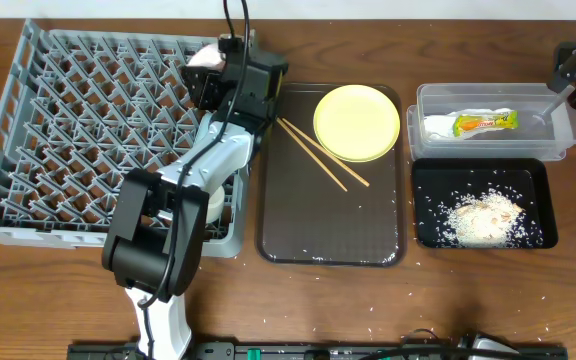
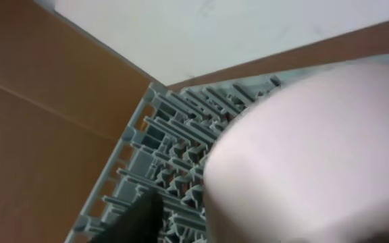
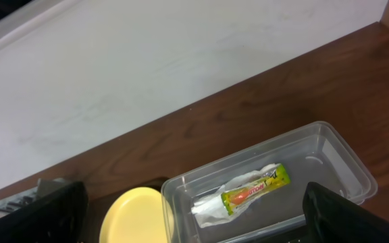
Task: Sort waste into correct bins and load items into the dishwasher
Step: 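Carry the white bowl to the rack and lower it in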
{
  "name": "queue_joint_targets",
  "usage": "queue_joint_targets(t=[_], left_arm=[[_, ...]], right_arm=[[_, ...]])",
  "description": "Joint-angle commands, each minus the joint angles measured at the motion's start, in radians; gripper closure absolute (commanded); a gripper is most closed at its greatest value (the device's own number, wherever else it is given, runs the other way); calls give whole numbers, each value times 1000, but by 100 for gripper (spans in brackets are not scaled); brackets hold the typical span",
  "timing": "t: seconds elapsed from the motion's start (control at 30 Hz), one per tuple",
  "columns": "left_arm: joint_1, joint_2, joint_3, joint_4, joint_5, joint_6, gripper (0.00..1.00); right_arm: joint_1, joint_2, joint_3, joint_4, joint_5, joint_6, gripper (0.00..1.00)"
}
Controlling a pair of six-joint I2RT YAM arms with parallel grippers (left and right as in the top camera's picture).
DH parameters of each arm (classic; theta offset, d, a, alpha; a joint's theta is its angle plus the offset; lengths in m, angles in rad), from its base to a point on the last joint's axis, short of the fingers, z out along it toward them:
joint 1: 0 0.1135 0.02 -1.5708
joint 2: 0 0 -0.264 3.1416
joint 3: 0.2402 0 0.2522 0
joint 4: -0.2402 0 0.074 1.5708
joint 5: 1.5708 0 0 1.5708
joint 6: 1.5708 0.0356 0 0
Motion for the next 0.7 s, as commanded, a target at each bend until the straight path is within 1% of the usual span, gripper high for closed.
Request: queue_joint_targets(t=[0.0,0.1,0.27,0.37,0.57,0.6,0.67], left_arm=[[-31,13,3,-37,-24,4,57],[-62,12,3,-66,-24,4,52],[-100,11,3,-69,-14,-1,50],[-105,11,3,-70,-8,-31,48],[-105,2,3,-78,100,-34,37],[-105,-14,3,-78,122,-56,35],[-105,-40,3,-78,154,-84,32]], right_arm=[[-4,0,1,2,6,10,1],[-3,0,0,2,6,10,1],[-3,0,1,2,6,10,1],[-3,0,1,2,6,10,1],[-4,0,1,2,6,10,1],[-4,0,0,2,6,10,1],[-3,0,1,2,6,10,1]])
